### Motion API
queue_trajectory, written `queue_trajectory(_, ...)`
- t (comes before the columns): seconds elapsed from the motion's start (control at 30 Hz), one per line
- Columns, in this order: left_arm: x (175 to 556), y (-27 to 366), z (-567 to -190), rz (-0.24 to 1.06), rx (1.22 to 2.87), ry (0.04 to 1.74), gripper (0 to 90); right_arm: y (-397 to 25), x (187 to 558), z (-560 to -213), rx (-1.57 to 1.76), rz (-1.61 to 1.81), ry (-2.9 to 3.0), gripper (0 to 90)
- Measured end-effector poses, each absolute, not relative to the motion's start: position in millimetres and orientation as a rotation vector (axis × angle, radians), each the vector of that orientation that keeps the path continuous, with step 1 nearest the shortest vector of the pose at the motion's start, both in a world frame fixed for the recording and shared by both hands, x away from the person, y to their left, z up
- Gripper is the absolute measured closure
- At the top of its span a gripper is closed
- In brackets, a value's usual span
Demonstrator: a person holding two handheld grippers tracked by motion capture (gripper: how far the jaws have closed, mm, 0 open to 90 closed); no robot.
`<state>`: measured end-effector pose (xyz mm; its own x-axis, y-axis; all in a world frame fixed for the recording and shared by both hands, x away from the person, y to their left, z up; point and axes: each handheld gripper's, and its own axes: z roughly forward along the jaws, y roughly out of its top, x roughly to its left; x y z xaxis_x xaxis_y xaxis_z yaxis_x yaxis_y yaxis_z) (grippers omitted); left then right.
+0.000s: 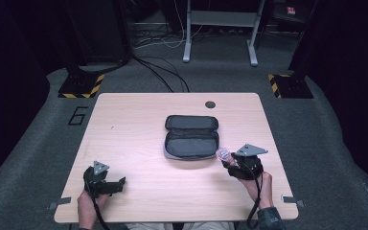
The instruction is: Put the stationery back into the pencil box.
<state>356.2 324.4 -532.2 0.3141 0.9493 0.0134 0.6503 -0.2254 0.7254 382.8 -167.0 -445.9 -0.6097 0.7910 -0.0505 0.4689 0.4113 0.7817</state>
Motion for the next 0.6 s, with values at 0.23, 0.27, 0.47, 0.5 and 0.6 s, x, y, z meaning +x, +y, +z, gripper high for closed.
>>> queue_trajectory(0.23, 356, 324, -532, 0.622, 1.963, 1.412, 0.6, -152, 398, -437, 1.038, 1.038, 2.289, 49.6)
queue_trajectory(0.27, 356, 324, -532, 0.622, 1.963, 1.412, 0.6, -152, 398, -437, 1.038, 1.038, 2.289, 49.6)
queue_trajectory(0.47, 356, 324, -532, 0.622, 1.963, 1.412, 0.6, -142, 410, -434, 1.025, 1.042, 2.304, 49.5)
queue_trajectory(0.5, 356, 324, -532, 0.622, 1.963, 1.412, 0.6, -141, 412, -434, 1.006, 1.045, 2.308, 49.6)
queue_trajectory(0.6, 356, 324, -532, 0.622, 1.964, 1.412, 0.6, -137, 416, -433, 1.009, 1.043, 2.313, 49.5)
